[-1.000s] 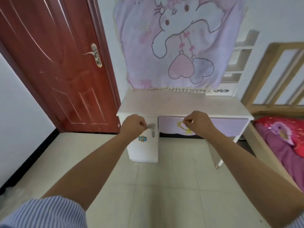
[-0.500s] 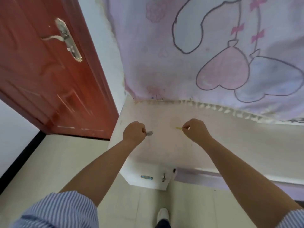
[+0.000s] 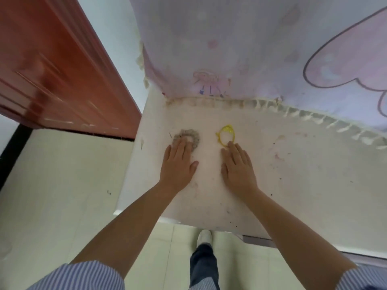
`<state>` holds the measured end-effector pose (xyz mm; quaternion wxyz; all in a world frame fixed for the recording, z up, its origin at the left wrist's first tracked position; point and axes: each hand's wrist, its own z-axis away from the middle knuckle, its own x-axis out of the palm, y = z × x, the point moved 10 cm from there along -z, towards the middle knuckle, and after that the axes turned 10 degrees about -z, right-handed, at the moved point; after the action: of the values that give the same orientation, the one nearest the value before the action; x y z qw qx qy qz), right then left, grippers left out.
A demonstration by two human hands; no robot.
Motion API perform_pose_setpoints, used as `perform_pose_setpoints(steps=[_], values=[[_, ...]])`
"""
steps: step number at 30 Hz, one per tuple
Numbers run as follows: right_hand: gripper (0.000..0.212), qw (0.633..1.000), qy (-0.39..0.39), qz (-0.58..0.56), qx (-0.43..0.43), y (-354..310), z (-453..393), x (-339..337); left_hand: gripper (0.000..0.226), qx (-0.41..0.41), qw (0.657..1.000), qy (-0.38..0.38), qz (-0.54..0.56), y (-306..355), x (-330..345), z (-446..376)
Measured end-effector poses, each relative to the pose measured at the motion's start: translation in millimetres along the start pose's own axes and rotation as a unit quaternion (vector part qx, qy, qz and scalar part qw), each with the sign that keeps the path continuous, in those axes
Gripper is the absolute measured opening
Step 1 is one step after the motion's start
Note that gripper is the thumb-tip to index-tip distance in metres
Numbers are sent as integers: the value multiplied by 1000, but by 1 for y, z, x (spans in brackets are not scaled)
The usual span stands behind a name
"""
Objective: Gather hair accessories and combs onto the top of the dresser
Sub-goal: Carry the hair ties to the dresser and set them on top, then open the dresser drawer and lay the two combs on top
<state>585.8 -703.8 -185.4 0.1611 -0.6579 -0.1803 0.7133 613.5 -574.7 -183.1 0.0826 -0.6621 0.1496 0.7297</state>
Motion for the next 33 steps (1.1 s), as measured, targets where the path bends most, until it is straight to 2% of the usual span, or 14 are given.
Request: perform_pose_setpoints(steps=[2,4,7,9,13,17,20,22,24,26,29,30,33], values=[[42,1000,-7,15,-23,-3,6,3,62,-6,1000,9,12,2,3,12],[41,1000,5,4,-16,2,16,-1,60,8,1000,4,-6,12,11,26],[44,1000,-1,6,8,16,51,-3,65,21,998,-56,8,34,35,54],[50,999,-20,21,19,32,84,-3,65,11,996,-85,-7,41,50,71],[61,998,-27,42,47,77,164,-17,66,-34,996,-81,-2,63,49,98],[68,996,17,34,79,140,231,-48,67,13,996,-87,21,147,57,109],[49,991,65,68,94,186,267,-71,65,65,993,-98,18,224,69,103],[45,988,81,96,94,209,286,-84,64,45,995,-90,13,260,74,95],[44,987,86,109,81,222,297,-94,63,-8,997,-72,8,278,75,88],[44,985,113,111,64,235,309,-101,64,-56,997,-47,11,283,74,87],[33,985,126,107,45,251,322,-88,66,-79,997,-10,6,282,74,87],[35,987,116,105,44,255,323,-78,66,-81,997,-10,-1,281,75,88],[66,988,31,92,118,269,313,-44,66,-86,996,-11,-24,279,80,86]])
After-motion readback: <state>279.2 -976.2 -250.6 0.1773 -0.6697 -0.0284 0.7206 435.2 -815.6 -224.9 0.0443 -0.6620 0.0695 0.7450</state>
